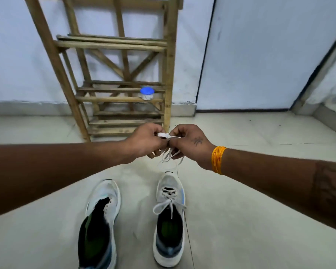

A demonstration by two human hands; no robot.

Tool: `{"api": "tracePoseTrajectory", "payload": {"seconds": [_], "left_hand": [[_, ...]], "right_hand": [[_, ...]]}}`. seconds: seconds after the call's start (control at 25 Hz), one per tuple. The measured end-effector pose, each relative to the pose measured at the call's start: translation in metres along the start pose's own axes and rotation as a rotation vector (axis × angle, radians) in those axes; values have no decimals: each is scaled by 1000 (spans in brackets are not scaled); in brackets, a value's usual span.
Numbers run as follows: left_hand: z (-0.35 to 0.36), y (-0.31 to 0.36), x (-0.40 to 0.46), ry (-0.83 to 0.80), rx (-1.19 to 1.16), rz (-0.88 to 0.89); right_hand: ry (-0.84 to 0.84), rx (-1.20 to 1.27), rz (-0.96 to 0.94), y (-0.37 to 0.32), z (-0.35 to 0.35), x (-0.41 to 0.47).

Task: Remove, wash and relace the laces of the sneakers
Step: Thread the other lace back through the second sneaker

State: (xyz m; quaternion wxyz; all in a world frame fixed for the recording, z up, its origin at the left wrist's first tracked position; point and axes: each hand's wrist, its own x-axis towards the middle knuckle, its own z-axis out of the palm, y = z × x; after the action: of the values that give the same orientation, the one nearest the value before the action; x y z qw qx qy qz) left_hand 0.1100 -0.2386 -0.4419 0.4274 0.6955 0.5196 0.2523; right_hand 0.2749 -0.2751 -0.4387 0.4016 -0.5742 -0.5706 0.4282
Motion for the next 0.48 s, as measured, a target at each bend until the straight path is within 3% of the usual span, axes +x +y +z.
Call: {"api": "tracePoseTrajectory", "payload": {"seconds": [0.2,0.48], "left_hand": [[-40,-38,-4,-14,-47,-12],[-29,-114,-6,-146,-75,-153]], "right_hand": [[17,65,47,-5,53,17],[119,612,408,85,123,7]]}}
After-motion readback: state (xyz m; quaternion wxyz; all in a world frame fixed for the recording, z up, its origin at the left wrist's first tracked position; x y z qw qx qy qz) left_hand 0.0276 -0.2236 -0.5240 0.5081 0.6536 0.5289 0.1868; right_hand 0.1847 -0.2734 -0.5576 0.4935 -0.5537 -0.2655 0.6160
